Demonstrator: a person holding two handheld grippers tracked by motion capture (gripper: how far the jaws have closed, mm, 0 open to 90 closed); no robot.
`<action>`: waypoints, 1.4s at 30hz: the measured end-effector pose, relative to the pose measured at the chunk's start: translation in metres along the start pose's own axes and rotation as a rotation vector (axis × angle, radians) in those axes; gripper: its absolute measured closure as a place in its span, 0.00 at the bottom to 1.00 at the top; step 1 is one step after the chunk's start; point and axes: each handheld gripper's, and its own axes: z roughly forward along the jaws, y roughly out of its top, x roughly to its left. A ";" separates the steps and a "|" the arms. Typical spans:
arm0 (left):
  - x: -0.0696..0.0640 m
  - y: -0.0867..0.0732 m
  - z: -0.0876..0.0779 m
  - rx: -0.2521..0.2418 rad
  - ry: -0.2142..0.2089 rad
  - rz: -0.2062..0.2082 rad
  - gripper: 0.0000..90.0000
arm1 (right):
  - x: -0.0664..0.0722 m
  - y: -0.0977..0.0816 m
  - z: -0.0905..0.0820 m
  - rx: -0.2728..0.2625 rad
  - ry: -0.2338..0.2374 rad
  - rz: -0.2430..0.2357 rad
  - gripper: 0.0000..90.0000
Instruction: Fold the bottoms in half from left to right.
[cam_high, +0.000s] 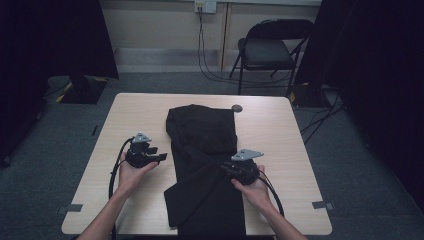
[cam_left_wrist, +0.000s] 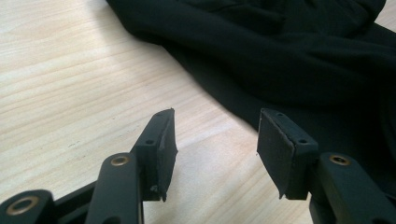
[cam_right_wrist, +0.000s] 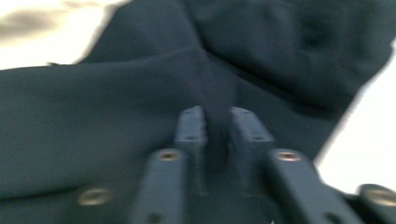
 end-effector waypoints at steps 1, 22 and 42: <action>0.000 0.000 0.000 0.002 -0.001 0.009 0.52 | 0.000 0.000 0.000 0.000 0.000 0.000 0.75; -0.008 -0.001 0.006 0.023 -0.026 0.044 0.52 | 0.118 0.019 0.070 0.048 0.259 -0.255 0.82; -0.010 0.001 0.005 0.016 -0.020 0.037 0.52 | 0.057 -0.027 -0.042 0.056 0.250 -0.129 1.00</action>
